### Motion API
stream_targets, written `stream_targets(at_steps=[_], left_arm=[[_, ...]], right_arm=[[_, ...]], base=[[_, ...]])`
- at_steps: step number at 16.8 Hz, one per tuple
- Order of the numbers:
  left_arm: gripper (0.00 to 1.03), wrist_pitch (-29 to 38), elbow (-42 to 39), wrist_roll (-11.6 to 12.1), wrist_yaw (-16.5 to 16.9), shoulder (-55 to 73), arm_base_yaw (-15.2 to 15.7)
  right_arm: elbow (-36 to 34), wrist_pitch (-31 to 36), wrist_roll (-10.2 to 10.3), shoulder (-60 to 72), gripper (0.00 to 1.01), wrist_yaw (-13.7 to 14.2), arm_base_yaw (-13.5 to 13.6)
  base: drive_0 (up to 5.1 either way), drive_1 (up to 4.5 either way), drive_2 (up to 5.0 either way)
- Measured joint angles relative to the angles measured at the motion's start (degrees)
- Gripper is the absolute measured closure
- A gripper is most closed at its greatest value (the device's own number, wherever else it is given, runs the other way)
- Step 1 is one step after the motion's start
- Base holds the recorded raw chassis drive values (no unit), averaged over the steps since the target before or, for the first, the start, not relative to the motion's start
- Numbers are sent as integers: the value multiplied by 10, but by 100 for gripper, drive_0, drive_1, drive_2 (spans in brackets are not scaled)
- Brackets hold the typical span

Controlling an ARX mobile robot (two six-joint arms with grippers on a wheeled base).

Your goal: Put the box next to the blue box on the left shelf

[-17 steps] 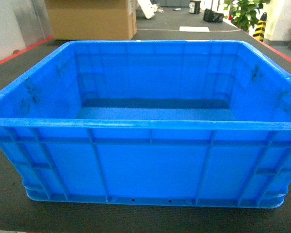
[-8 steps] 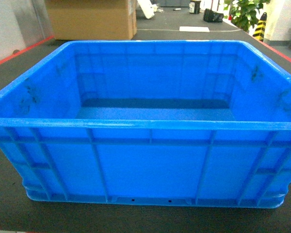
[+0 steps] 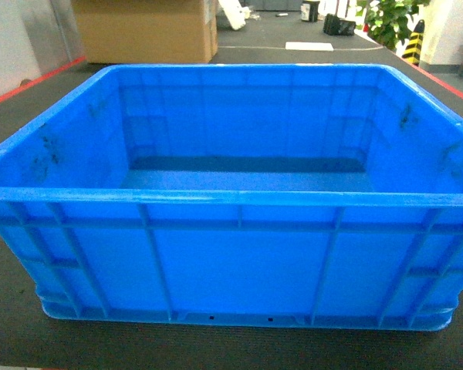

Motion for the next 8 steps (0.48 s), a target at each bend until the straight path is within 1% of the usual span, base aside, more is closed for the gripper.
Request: stream_targets(at_steps=[8], left_arm=[[5, 0, 0, 0, 0, 0, 0]], right_arm=[[0, 0, 0, 0, 3, 0, 0]], base=[[0, 0, 0]])
